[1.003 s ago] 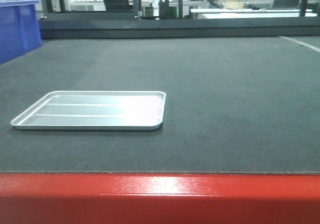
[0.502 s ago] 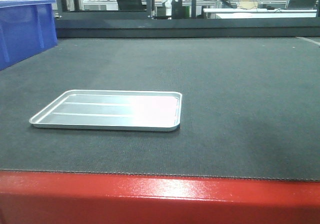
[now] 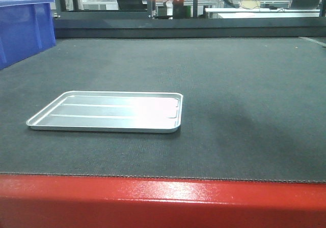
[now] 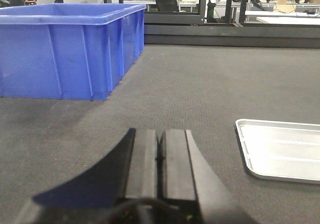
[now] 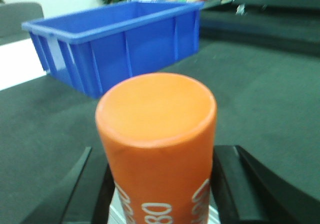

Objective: Grab orange capacitor from left shelf to right conveyor
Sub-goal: 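Carry the held cylinder over the silver tray on the conveyor belt, then lower the cylinder upright onto the silver tray and open the right gripper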

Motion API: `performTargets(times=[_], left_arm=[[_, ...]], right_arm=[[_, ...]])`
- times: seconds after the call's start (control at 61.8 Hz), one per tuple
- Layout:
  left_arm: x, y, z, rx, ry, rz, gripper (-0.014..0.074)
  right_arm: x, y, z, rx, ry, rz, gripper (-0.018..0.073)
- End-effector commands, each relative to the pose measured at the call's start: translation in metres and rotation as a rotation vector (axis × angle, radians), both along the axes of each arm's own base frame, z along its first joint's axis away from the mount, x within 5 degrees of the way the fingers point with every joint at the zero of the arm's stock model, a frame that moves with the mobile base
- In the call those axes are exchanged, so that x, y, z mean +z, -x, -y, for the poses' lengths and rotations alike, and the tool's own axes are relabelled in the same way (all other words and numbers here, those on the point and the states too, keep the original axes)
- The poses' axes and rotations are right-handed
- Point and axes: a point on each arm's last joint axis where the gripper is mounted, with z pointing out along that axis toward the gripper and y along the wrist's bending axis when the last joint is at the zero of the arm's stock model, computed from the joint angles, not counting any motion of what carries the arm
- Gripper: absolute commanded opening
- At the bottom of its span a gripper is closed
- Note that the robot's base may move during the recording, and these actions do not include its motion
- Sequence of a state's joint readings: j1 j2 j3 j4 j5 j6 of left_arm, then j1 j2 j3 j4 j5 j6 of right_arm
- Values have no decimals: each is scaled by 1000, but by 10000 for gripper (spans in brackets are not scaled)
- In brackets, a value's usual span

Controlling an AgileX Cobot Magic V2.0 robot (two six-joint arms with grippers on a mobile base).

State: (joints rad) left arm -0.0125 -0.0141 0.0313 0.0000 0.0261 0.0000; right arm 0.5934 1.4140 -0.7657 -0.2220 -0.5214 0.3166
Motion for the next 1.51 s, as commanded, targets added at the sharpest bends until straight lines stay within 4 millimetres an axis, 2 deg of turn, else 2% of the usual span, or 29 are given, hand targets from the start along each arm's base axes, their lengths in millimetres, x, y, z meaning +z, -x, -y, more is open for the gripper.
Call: performTargets(times=[0.0,0.227,0.453,0.566,0.728,0.825,0.922,1.003,1.068,1.311,1.489], left_arm=[[9,0,0,-4,7,79,-105],[9,0,0,-5,14,79,-105],[9,0,0,-4,7,79,-105],[9,0,0,-4,7,79,-105],[9,0,0,-4,7,79,-105],[9,0,0,-4,7,79,-105],[9,0,0,-4,7,79,-105],[9,0,0,-4,7,79,-105],[9,0,0,-4,7,79,-105],[9,0,0,-4,7,79,-105],[9,0,0,-4,7,79,-105]], right_arm=[[14,-15,-11,22,-102,119,54],[-19,-42,-35,57,-66,91,54],[-51,-55,-56,99,-26,48,54],[-69,-62,-63,107,-22,32,54],[-84,-68,-68,113,-19,17,63],[-84,-67,-70,119,-29,27,143],[-81,-65,-72,132,-50,48,339],[-80,-64,-73,137,-59,57,543],[-80,-64,-74,138,-62,60,629],[-79,-64,-74,141,-74,72,626],[-63,-61,-73,155,-144,150,626]])
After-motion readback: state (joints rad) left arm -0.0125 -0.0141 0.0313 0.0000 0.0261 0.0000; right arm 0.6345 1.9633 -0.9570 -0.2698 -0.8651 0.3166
